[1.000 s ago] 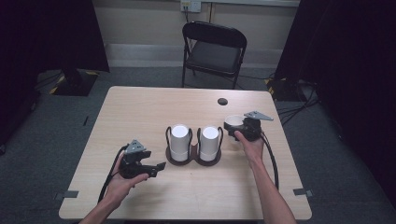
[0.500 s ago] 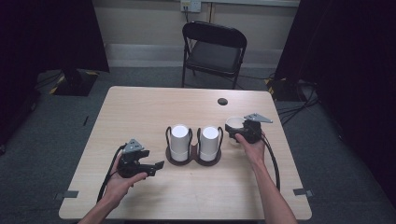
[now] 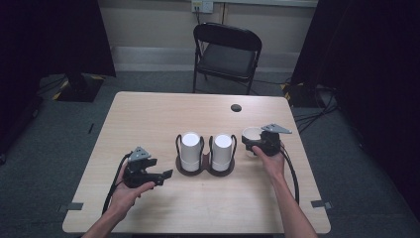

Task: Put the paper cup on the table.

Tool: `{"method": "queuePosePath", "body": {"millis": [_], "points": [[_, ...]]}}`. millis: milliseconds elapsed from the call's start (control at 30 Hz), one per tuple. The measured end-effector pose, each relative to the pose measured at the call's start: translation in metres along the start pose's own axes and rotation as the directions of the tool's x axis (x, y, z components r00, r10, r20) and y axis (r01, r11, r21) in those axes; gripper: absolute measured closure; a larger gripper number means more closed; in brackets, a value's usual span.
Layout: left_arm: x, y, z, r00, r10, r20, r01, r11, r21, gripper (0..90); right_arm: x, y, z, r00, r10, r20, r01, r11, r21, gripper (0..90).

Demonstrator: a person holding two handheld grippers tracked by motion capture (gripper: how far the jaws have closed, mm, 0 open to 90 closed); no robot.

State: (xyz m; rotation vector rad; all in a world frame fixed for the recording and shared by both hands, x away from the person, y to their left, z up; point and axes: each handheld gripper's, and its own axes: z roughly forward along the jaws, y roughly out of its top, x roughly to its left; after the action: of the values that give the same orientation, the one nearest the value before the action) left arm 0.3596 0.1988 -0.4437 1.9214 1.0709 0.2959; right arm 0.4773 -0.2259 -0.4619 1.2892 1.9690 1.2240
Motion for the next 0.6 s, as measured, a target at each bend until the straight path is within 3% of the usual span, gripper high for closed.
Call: {"method": "queuePosePath", "body": {"millis": [300, 433, 600], "points": [[0.003, 0.001, -0.001, 0.9999, -0.011, -0.009, 0.011, 0.9999, -0.009, 20.5, -0.003, -0.009, -0.008, 0.9998, 0.018, -0.003, -0.018, 1.000, 0.015, 21.7], [0.003, 0.001, 0.000, 0.9999, -0.009, -0.011, 0.009, 0.9999, -0.006, 20.5, -0.003, -0.012, -0.006, 1.0000, 0.006, -0.004, -0.006, 0.998, 0.062, 20.5], [0.001, 0.001, -0.001, 1.0000, -0.002, -0.002, 0.002, 0.9999, -0.010, 21.3, -0.004, -0.012, -0.007, 0.9997, 0.026, 0.002, -0.026, 0.997, 0.078, 16.4]]}}
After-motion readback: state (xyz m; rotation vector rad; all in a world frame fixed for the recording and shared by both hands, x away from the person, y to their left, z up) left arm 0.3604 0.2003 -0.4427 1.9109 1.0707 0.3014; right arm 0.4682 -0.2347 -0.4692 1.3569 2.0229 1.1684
